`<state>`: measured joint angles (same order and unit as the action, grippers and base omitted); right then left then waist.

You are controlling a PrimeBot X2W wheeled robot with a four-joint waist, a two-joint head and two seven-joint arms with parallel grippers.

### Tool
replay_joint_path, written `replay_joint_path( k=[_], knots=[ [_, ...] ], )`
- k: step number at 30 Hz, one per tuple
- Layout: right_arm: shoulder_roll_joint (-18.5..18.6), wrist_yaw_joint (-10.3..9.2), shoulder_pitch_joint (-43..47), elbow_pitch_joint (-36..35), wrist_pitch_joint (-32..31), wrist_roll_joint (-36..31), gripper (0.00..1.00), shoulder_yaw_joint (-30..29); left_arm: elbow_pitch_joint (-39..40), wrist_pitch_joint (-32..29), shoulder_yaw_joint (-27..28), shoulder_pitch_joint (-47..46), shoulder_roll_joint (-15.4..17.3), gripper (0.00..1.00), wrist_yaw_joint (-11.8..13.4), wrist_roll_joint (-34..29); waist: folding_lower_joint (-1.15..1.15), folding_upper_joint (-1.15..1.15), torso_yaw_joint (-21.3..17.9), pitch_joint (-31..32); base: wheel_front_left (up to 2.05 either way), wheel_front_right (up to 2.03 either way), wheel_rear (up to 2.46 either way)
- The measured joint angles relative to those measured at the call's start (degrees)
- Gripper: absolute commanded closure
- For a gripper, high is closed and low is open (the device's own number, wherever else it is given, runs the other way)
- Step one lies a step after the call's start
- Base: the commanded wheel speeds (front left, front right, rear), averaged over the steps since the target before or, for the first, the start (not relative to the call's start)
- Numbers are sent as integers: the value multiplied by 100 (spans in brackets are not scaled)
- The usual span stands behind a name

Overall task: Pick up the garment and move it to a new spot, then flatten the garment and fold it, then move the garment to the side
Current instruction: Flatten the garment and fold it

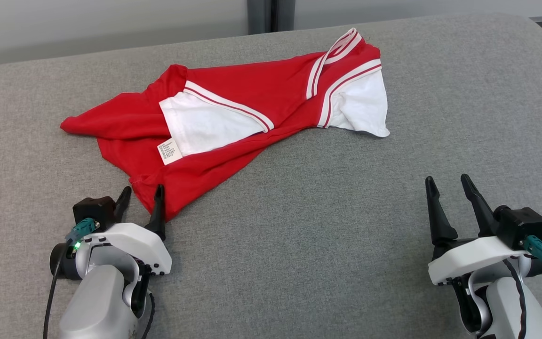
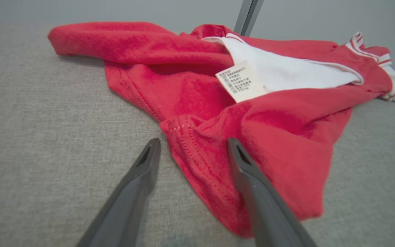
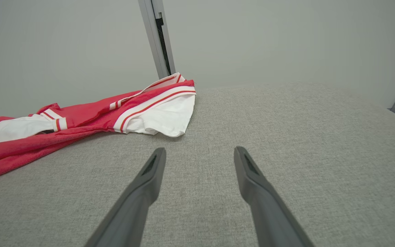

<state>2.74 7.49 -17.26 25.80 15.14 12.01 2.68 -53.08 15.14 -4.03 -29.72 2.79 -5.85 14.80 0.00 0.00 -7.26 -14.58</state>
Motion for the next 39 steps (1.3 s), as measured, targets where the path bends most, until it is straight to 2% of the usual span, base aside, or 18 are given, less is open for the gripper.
replay_joint_path(
  k=[1, 2, 3, 14, 27, 32, 39],
  knots=[
    [0, 0, 0, 1, 0, 0, 0, 2, -13, 0, 2, -8, 0, 69, -14, 27, 0, 0, -4, -11, 0, 0, 0],
    [0, 0, -1, 1, 0, -2, 0, 2, -11, 0, 0, -12, 1, 96, -14, 25, 0, 0, -7, -20, 0, 0, 0],
    [0, 0, -1, 2, 0, -4, 0, 8, -10, 0, 0, -18, 0, 100, -15, 26, 0, 0, -10, -26, 0, 0, 0],
    [-1, 0, 115, 127, 0, -36, 0, -129, 904, -1, -40, 211, -1, 100, -40, -277, 0, 0, 187, 151, 0, 0, 0],
    [-2, 0, 643, 350, 0, 125, 0, -191, 2109, 0, -675, 1569, -1, 100, -34, -563, 0, 0, 506, 1139, 0, 0, 0],
    [-1, 0, 843, 354, 0, 170, 0, -246, 2073, 0, -804, 2204, -10, 100, 73, -712, 0, 0, 580, 1461, 0, 0, 0],
    [0, 0, 1043, 345, 0, 260, 0, -308, 1811, -1, -427, 2589, 48, 100, 339, -769, 0, 0, 553, 1678, 0, 0, 0]
  ],
)
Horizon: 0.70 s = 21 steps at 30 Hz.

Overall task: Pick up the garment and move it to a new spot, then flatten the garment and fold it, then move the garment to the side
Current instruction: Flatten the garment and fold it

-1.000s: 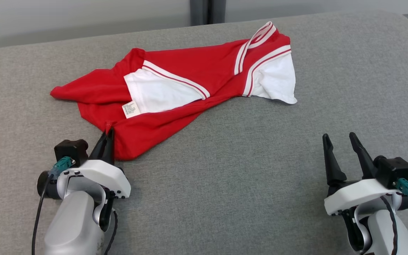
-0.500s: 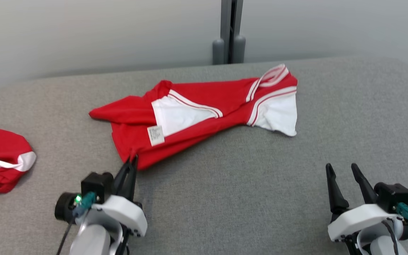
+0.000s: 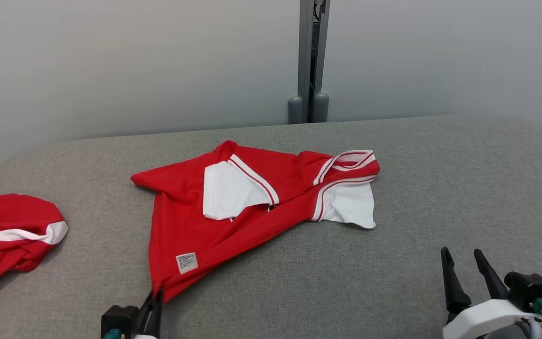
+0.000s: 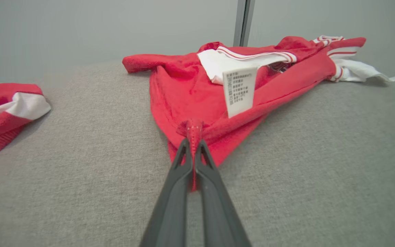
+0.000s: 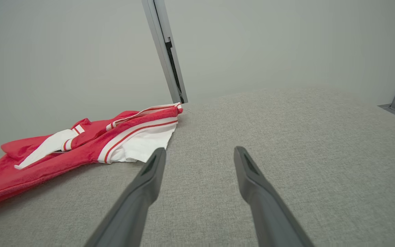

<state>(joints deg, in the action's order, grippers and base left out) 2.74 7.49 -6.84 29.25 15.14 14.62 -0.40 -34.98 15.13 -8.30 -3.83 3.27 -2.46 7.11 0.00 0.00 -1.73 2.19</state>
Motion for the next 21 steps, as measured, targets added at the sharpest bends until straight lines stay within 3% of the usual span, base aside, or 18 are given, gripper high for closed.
replay_joint_path(
  k=[1, 3, 4, 5, 12, 21],
  knots=[
    [0, 0, 23, 2, 0, 8, 0, 1, -13, 0, 59, 24, 23, 100, 52, -10, 0, 0, -9, 12, 0, 0, 0],
    [0, 0, 59, -1, 0, 46, 0, 22, 20, 0, 185, 64, 56, 53, 151, -51, 0, 0, -27, 17, 0, 0, 0],
    [1, 0, 67, -2, 0, 56, 0, 37, 56, 1, 231, 85, 59, 9, 181, -68, 0, 0, -32, 7, 0, 0, 0],
    [1, 0, 68, 2, 0, 71, 0, 68, 65, 0, 278, 102, 48, 0, 203, -60, 0, 0, -34, -8, 0, 0, 0],
    [0, 0, -146, 52, 0, 129, 0, 307, 460, 1, 494, 111, -24, 0, 350, -20, 0, 0, 73, -229, 0, 0, 0],
    [3, 0, -721, 208, 0, 71, 0, 290, 676, 1, 318, -148, -44, 0, 255, 13, 0, 0, 567, -643, 0, 0, 0]
  ],
)
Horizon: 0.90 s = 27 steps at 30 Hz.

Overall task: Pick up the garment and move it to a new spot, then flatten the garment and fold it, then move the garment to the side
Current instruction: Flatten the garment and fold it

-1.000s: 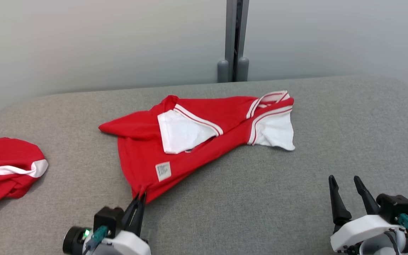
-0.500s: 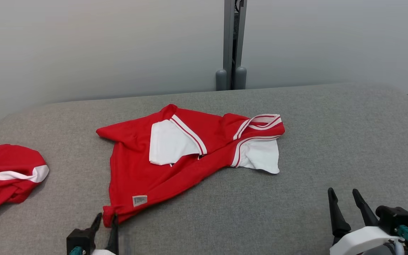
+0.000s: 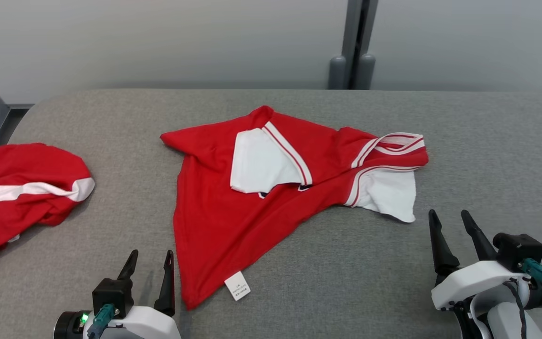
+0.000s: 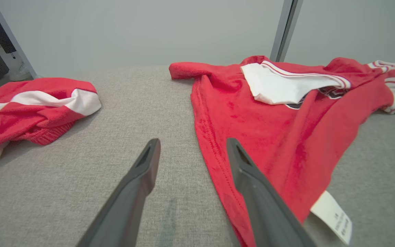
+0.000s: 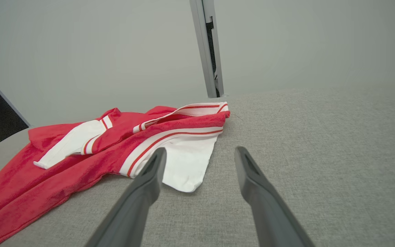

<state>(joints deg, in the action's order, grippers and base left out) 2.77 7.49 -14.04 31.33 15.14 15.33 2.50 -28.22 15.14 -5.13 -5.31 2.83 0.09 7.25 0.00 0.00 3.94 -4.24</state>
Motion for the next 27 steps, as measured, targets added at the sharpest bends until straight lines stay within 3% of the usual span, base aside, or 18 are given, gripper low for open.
replay_joint_path(
  k=[7, 16, 17, 18, 19, 27],
  knots=[
    [-8, 0, -452, 647, 0, -210, 0, -435, 0, 0, -275, -159, -4, 0, -10, 147, 0, 0, 517, -409, 0, 0, 0],
    [-5, 0, -761, 1355, 0, -647, 1, -706, 2, -1, -342, -360, -3, 0, -11, 246, 0, 0, 799, -770, 0, 0, 0],
    [-5, 0, -789, 1415, 2, -659, 21, -701, 5, -1, -350, -374, -5, 0, -11, 256, 0, 0, 807, -793, 0, 0, 0],
    [-2, 0, -821, 1472, 4, -691, 56, -697, 7, -1, -359, -385, -5, 0, -10, 278, 0, 0, 811, -809, 0, 0, 0],
    [4, 0, -850, 1519, 8, -716, 100, -700, 5, 0, -365, -398, -4, 0, -9, 297, 0, 0, 809, -820, 0, 0, 0],
    [-16, 2, -818, 1475, 5, -638, 100, -798, -83, -1, -385, -426, -7, 0, -3, 449, 0, 0, 648, -784, 0, 0, 0]
  ],
)
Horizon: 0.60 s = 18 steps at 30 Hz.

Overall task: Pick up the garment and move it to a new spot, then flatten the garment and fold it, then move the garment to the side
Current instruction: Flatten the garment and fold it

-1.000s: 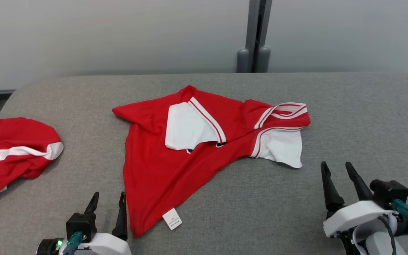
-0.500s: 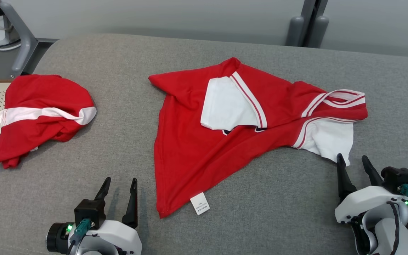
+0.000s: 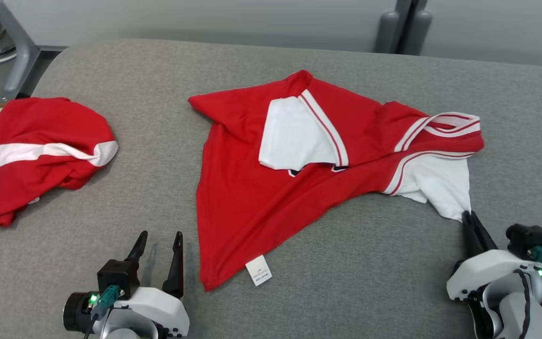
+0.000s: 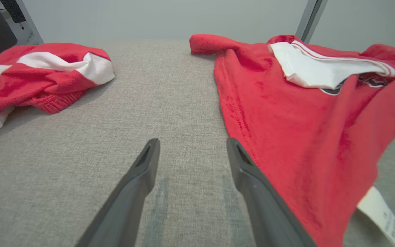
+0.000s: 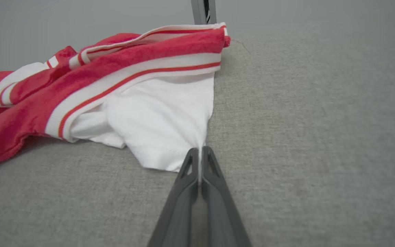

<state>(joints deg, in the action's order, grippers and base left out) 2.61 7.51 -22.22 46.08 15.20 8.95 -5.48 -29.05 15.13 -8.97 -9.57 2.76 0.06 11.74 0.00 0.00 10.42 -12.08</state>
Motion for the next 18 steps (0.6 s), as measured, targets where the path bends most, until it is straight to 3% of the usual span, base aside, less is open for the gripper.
replay_joint_path(
  k=[12, 13, 14, 15, 18],
  knots=[
    [5, -1, 903, -552, -5, 312, 100, -64, -104, 0, 37, 273, -1, 0, 80, 123, 0, 0, -597, 532, 0, 0, 0],
    [9, -1, 935, -632, -4, 298, 75, -37, -115, 0, 57, 302, 0, 0, 94, 144, 0, 0, -659, 569, 0, 0, 0],
    [11, -1, 949, -691, -5, 298, 10, -11, -129, 0, 85, 335, -1, 0, 104, 144, 0, 0, -721, 606, 0, 0, 0],
    [5, -1, 966, -768, -4, 334, 0, 1, -135, 0, 100, 361, -2, 0, 133, 144, 0, 0, -780, 645, 0, 0, 0],
    [5, -1, 1056, -1088, -5, 336, 0, 44, -135, 1, 165, 441, -2, 0, 183, 137, 0, 0, -925, 774, 0, 0, 0]
  ],
)
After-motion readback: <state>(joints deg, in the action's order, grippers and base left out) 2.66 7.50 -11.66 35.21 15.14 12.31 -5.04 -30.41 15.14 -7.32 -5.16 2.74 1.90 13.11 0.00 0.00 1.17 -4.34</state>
